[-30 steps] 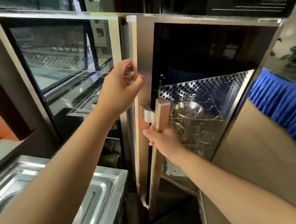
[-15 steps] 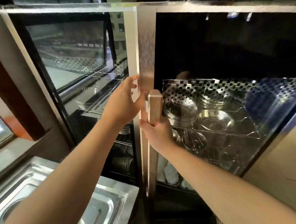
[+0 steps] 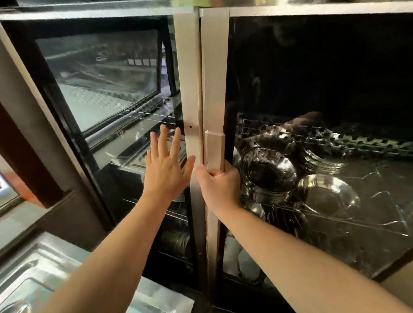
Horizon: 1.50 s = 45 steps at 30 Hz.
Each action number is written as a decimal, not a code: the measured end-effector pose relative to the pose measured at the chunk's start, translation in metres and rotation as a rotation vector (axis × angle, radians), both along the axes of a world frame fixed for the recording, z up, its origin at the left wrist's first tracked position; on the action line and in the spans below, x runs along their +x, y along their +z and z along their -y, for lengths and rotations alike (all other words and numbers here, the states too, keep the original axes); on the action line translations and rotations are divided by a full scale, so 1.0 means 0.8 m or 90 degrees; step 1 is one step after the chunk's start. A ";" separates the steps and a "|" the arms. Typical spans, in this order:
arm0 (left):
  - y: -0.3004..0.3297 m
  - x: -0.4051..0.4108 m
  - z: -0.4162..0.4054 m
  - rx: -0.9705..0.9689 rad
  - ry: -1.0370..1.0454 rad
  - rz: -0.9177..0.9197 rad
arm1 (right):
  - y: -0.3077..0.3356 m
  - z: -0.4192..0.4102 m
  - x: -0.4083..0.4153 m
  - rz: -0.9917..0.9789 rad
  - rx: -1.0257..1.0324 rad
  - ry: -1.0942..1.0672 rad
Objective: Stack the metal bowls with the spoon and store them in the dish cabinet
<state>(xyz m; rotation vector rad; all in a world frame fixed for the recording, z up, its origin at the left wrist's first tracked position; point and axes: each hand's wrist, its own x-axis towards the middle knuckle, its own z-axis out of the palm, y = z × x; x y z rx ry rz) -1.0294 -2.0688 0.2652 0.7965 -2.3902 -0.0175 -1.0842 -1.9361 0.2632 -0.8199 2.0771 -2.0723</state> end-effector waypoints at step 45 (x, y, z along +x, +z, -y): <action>0.077 0.056 -0.030 0.057 -0.122 -0.060 | 0.026 -0.015 -0.032 -0.022 0.247 0.093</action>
